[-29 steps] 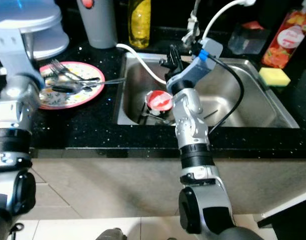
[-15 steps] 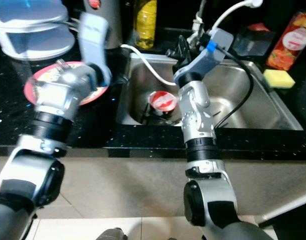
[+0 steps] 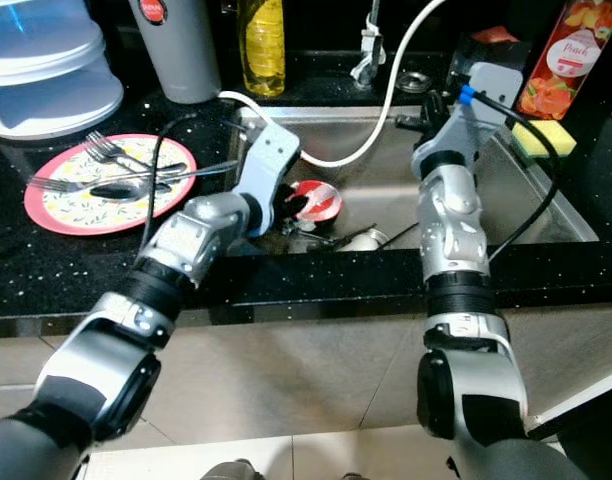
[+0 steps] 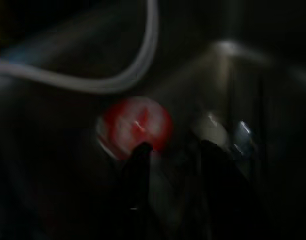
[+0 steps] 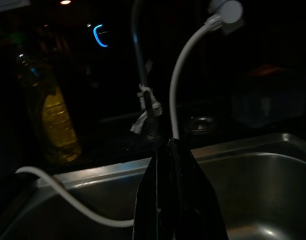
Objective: Kitchen organization
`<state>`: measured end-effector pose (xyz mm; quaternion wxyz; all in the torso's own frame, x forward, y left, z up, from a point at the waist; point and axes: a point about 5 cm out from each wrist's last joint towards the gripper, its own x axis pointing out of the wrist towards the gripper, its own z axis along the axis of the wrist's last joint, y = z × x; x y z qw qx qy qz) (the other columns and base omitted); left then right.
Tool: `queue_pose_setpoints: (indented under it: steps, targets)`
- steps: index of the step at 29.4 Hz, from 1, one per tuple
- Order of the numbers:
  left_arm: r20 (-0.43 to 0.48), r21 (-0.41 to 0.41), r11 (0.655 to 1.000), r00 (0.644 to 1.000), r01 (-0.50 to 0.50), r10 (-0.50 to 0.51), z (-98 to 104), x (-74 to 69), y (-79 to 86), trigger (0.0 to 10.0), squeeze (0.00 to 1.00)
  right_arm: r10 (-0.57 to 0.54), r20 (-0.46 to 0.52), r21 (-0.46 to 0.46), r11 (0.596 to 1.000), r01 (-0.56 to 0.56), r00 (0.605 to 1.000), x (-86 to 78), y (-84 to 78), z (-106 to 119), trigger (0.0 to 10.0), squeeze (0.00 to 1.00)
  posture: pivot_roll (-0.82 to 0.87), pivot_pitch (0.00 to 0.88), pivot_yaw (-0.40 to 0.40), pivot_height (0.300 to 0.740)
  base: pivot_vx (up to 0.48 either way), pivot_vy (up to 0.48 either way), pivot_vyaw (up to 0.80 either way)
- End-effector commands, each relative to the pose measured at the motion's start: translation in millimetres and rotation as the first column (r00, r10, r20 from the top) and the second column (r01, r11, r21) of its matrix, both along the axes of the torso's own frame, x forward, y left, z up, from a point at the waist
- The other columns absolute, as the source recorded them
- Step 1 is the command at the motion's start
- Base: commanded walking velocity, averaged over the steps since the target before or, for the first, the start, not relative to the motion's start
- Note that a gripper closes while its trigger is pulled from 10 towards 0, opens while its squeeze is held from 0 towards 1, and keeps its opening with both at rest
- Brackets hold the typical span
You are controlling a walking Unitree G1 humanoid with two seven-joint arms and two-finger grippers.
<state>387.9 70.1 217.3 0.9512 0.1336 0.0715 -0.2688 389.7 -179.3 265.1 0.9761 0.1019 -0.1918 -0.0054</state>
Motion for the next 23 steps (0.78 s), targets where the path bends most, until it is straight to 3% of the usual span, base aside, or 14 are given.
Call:
queue_pose_setpoints:
  steps: [1,4,6,8,9,10,11,13,14,15,17,20,21,23]
  targets:
    - [0.104,-0.011,0.999,0.994,-0.043,0.043,19.9,2.6,10.0,10.0,0.0,0.011,0.009,-0.021,1.0,-0.011,1.0,1.1,0.7,2.3,10.0,0.0,0.25,0.0,-0.002,0.74,0.0,0.0,0.0]
    - [0.299,-0.126,0.954,0.906,-0.273,0.299,61.9,-0.5,56.6,10.0,0.0,0.179,0.037,-0.143,0.975,-0.172,0.983,2.0,27.7,8.9,10.0,0.0,0.26,0.0,-0.013,0.74,0.0,0.0,0.0]
    - [0.315,-0.163,0.932,0.878,-0.324,0.361,68.5,-4.0,70.9,10.0,0.0,0.235,0.04,-0.177,0.958,-0.224,0.971,1.7,38.5,9.8,10.0,0.0,0.26,0.0,-0.013,0.74,0.0,0.0,0.0]
    - [0.315,-0.163,0.932,0.878,-0.324,0.361,68.5,-4.0,70.9,10.0,0.0,0.235,0.04,-0.177,0.958,-0.224,0.971,1.7,38.5,9.8,10.0,0.0,0.26,0.0,-0.013,0.74,0.0,0.0,0.0]
    - [0.321,-0.204,0.894,0.835,-0.4,0.447,73.9,-9.5,91.6,10.0,0.0,0.305,0.034,-0.221,0.931,-0.29,0.952,1.5,57.2,10.6,10.0,0.0,0.28,0.002,-0.022,0.74,0.0,0.0,0.0]
    - [0.321,-0.204,0.894,0.835,-0.4,0.447,73.9,-9.5,91.6,10.0,0.0,0.305,0.034,-0.221,0.931,-0.29,0.952,1.5,57.2,10.6,10.0,0.0,0.28,0.002,-0.022,0.74,0.0,0.0,0.0]
    - [0.315,-0.232,0.838,0.777,-0.494,0.545,75.5,-16.1,115.8,10.0,0.0,0.37,0.009,-0.286,0.891,-0.352,0.929,1.6,80.7,10.0,10.0,0.0,0.28,0.002,-0.022,0.74,0.0,0.0,0.0]
    - [0.249,-0.265,0.662,0.614,-0.701,0.749,69.4,-32.7,167.5,10.0,0.0,0.463,-0.068,-0.413,0.793,-0.447,0.884,1.0,126.0,6.7,10.0,0.0,0.3,0.014,-0.038,0.74,0.0,0.0,0.0]
    - [0.249,-0.265,0.662,0.614,-0.701,0.749,69.4,-32.7,167.5,10.0,0.0,0.463,-0.068,-0.413,0.793,-0.447,0.884,1.0,126.0,6.7,10.0,0.0,0.3,0.014,-0.038,0.74,0.0,0.0,0.0]
    - [0.202,-0.281,0.549,0.51,-0.787,0.836,63.2,-43.0,191.8,10.0,0.0,0.504,-0.104,-0.446,0.747,-0.493,0.858,0.1,144.6,5.4,10.0,0.0,0.31,0.017,-0.043,0.74,0.0,0.0,0.0]
    - [0.202,-0.281,0.549,0.51,-0.787,0.836,63.2,-43.0,191.8,10.0,0.0,0.504,-0.104,-0.446,0.747,-0.493,0.858,0.1,144.6,5.4,10.0,0.0,0.31,0.017,-0.043,0.74,0.0,0.0,0.0]
    - [0.141,-0.29,0.301,0.271,-0.908,0.952,44.3,-74.4,234.0,10.0,0.0,0.581,-0.158,-0.516,0.641,-0.568,0.798,-5.4,180.8,4.5,10.0,0.0,0.35,0.028,-0.065,0.74,0.0,0.0,0.0]
    - [0.141,-0.29,0.301,0.271,-0.908,0.952,44.3,-74.4,234.0,10.0,0.0,0.581,-0.158,-0.516,0.641,-0.568,0.798,-5.4,180.8,4.5,10.0,0.0,0.35,0.028,-0.065,0.74,0.0,0.0,0.0]
    - [0.121,-0.282,0.22,0.193,-0.934,0.974,32.1,-94.2,243.3,10.0,0.0,0.596,-0.191,-0.606,0.554,-0.571,0.78,-10.6,199.9,-0.4,10.0,0.0,0.37,0.038,-0.08,0.74,0.0,0.0,0.0]
